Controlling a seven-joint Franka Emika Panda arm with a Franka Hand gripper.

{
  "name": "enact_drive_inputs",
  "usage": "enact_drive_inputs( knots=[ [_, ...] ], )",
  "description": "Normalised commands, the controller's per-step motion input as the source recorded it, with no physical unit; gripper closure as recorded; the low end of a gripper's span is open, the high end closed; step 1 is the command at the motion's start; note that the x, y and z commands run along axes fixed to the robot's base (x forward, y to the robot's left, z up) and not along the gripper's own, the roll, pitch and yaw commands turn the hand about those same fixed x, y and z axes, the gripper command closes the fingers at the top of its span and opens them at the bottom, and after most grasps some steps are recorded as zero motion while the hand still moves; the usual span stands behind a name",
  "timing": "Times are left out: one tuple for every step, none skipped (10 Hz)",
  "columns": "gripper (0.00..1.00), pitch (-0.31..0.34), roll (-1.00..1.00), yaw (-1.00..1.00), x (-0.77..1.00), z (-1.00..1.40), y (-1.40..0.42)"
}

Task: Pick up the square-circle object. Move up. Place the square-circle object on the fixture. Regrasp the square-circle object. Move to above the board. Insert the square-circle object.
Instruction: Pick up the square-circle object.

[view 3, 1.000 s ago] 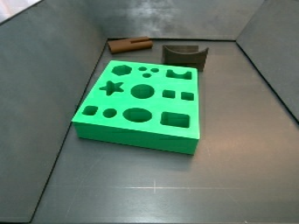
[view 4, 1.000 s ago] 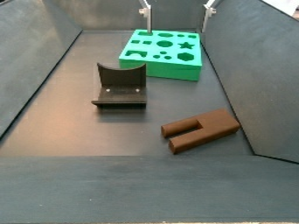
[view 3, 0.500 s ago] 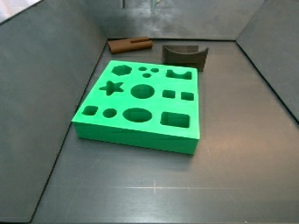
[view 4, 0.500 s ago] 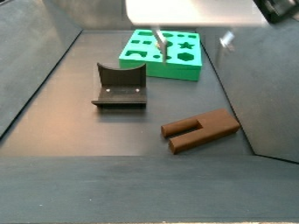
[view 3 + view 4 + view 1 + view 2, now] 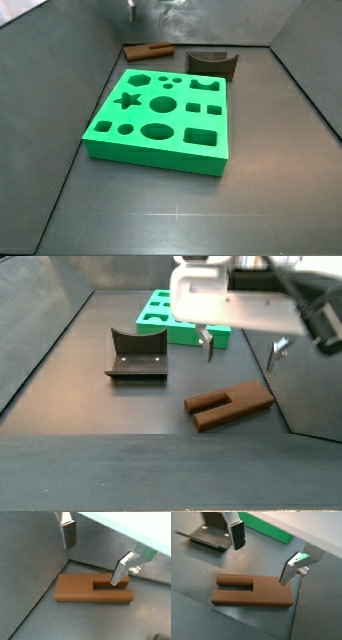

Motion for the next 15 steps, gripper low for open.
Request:
enact_drive_inputs(
  knots=[
    [0.00,-0.139,-0.19,-0.87,0.00,-0.49,0.00],
    [0.00,-0.210,-0.19,-0.87,0.00,-0.40,0.00],
    [0.00,-0.220,-0.20,-0.87,0.00,-0.39,0.00],
    [0.00,-0.239,-0.23,-0.84,0.00,-0.36,0.00],
    [0.00,-0.253,-0.27,-0.81,0.00,-0.31,0.00],
    [0.00,-0.260,-0.30,-0.78,0.00,-0.27,0.00],
    [0.00,-0.279,-0.35,-0.73,0.03,-0.21,0.00],
    [0.00,-0.296,-0.41,-0.68,0.06,-0.13,0.00],
    [0.00,-0.269,-0.46,-0.61,0.18,-0.14,0.02],
    [0.00,-0.216,-0.40,-0.53,0.18,-0.24,0.15],
    [0.00,-0.149,-0.29,-0.41,0.11,-0.45,0.35],
    [0.00,-0.116,-0.24,-0.35,0.02,-0.58,0.45],
    [0.00,-0.154,-0.32,-0.34,0.00,-0.43,0.33],
    [0.00,-0.187,-0.36,-0.23,0.00,-0.38,0.07],
    [0.00,-0.163,-0.27,-0.12,-0.02,-0.43,-0.04]
  ],
)
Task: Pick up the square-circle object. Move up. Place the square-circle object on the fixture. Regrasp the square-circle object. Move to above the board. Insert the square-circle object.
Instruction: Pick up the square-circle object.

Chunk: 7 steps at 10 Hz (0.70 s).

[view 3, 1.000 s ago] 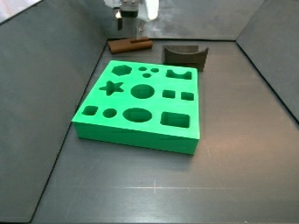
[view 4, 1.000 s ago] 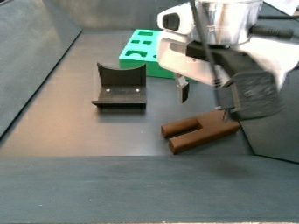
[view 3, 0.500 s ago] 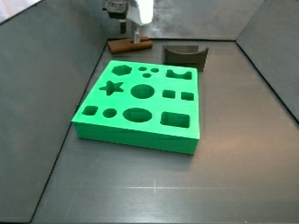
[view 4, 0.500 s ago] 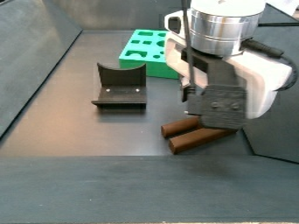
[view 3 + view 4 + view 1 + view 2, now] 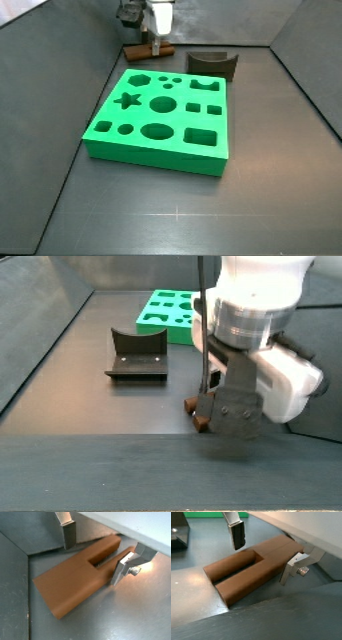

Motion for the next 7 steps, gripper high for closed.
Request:
enact_drive_inputs(
  knots=[
    [0.00,-0.200,-0.21,-0.09,-0.04,-0.46,-0.02],
    [0.00,-0.191,-0.17,-0.06,0.00,-0.44,0.00],
    [0.00,-0.139,-0.10,-0.01,0.00,-0.25,0.00],
    [0.00,-0.117,0.00,0.00,-0.05,0.00,0.00],
    [0.00,0.000,-0.01,0.00,0.00,0.00,0.01],
    [0.00,0.000,0.00,0.00,0.00,0.00,0.00],
    [1.00,0.000,0.00,0.00,0.00,0.00,0.00]
  ],
)
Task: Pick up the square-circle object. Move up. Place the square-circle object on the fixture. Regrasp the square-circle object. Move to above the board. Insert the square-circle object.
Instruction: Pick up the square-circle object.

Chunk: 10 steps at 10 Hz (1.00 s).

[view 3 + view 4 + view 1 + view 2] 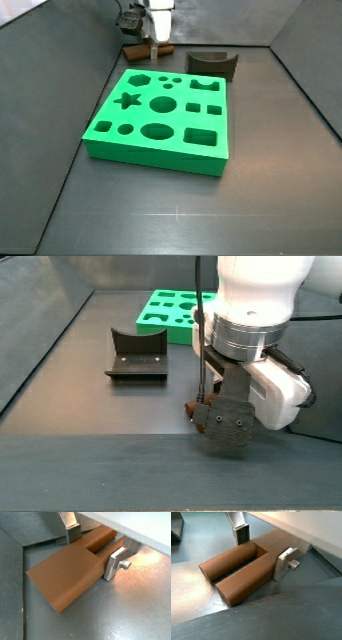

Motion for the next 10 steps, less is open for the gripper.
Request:
enact_drive_inputs(
  knots=[
    [1.00,0.000,0.00,0.00,0.00,0.00,0.00],
    [1.00,0.000,0.00,0.00,0.00,0.00,0.00],
    [1.00,0.000,0.00,0.00,0.00,0.00,0.00],
    [1.00,0.000,0.00,0.00,0.00,0.00,0.00],
    [1.00,0.000,0.00,0.00,0.00,0.00,0.00],
    [1.00,0.000,0.00,0.00,0.00,0.00,0.00],
    [1.00,0.000,0.00,0.00,0.00,0.00,0.00],
    [1.00,0.000,0.00,0.00,0.00,0.00,0.00],
    [1.00,0.000,0.00,0.00,0.00,0.00,0.00],
    [1.00,0.000,0.00,0.00,0.00,0.00,0.00]
  ],
)
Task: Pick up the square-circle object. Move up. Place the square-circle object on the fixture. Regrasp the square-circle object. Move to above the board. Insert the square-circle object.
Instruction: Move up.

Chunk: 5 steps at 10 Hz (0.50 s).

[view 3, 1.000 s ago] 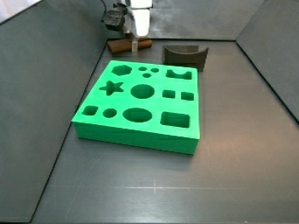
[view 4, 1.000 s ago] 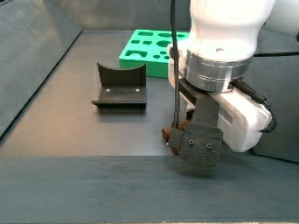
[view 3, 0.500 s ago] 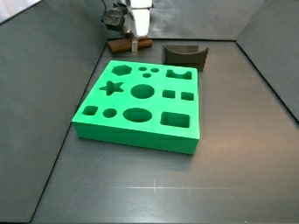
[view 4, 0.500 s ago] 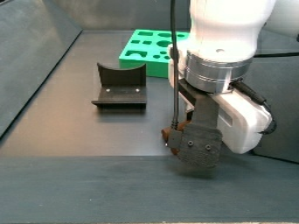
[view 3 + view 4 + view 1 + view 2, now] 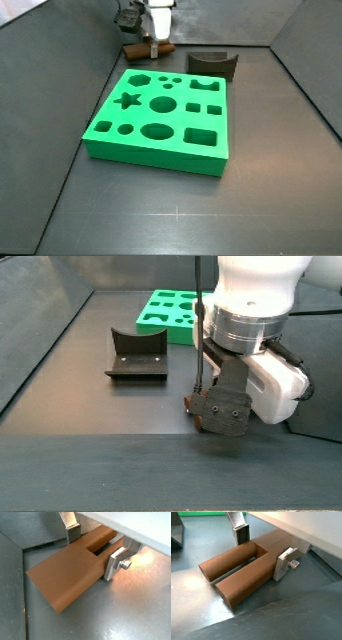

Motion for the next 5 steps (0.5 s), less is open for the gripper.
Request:
enact_drive_inputs(
  knots=[
    [1.00,0.000,0.00,0.00,0.00,0.83,0.00],
    [1.00,0.012,-0.01,-0.03,0.02,0.79,-0.07],
    [1.00,0.033,0.00,-0.03,0.00,0.74,-0.06],
    [1.00,0.090,0.02,-0.03,0.00,0.56,-0.01],
    [1.00,0.122,0.04,-0.02,0.00,0.45,0.00]
  ],
)
